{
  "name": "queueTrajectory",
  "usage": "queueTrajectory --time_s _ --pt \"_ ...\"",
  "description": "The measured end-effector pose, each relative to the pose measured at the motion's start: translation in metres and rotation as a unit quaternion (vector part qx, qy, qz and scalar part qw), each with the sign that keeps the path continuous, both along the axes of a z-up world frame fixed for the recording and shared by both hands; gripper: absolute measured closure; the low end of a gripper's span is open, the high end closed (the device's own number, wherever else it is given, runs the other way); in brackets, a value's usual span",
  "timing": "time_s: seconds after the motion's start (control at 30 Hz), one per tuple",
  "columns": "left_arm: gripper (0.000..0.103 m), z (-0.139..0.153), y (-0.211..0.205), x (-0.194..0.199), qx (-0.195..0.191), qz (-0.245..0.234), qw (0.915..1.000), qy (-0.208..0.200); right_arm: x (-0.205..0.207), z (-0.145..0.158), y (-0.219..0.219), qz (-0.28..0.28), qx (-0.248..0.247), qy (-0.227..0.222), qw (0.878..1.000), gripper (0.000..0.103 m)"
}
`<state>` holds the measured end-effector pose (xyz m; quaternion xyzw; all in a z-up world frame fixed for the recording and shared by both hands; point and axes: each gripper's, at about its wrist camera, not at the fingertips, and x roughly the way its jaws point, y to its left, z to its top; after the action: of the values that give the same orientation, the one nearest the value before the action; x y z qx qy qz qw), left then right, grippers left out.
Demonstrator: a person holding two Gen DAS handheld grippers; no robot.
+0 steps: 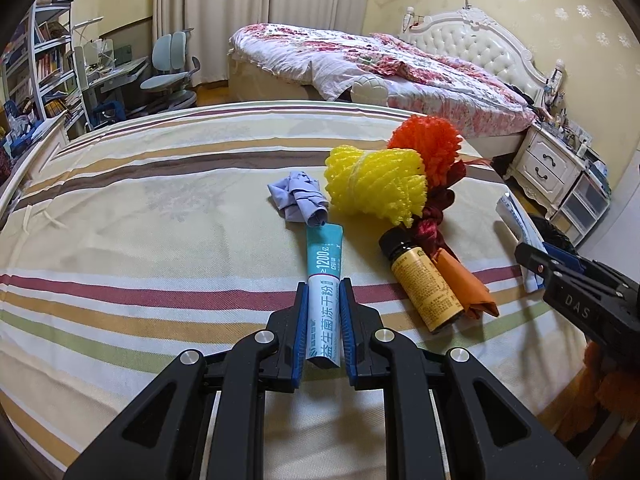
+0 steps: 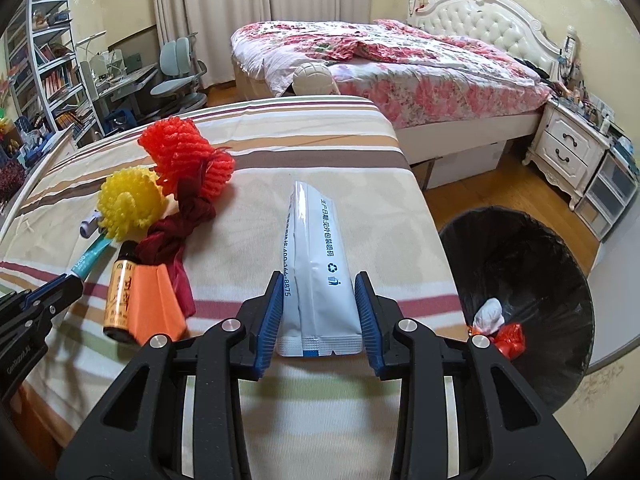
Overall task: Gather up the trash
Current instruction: 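Carry the tube and white packet with both tools over the black bin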
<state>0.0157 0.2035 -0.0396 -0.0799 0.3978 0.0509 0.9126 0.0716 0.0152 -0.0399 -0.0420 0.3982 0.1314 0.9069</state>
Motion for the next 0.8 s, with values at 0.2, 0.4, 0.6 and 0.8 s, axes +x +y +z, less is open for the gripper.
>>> queueTrajectory --time_s 0.2,0.4,0.6,0.8 --pt "0.087 0.003 -0.005 -0.006 -0.001 -0.008 1.0 -0.002 -0.013 0.005 -0.011 -0.005 0.005 -0.007 1.0 0.068" --pt "0.087 0.014 -0.01 -0.01 -0.008 -0.019 0.9997 -0.016 -0.02 0.016 -0.025 -0.016 0.015 -0.021 1.0 0.068" --pt "0.087 0.032 -0.023 -0.013 -0.012 -0.038 0.9985 -0.039 -0.023 0.026 -0.04 -0.03 0.02 -0.034 0.999 0.068" --pt "0.087 0.046 -0.046 -0.007 -0.016 -0.063 0.9962 -0.058 -0.021 0.03 -0.061 -0.054 0.019 -0.043 0.997 0.068"
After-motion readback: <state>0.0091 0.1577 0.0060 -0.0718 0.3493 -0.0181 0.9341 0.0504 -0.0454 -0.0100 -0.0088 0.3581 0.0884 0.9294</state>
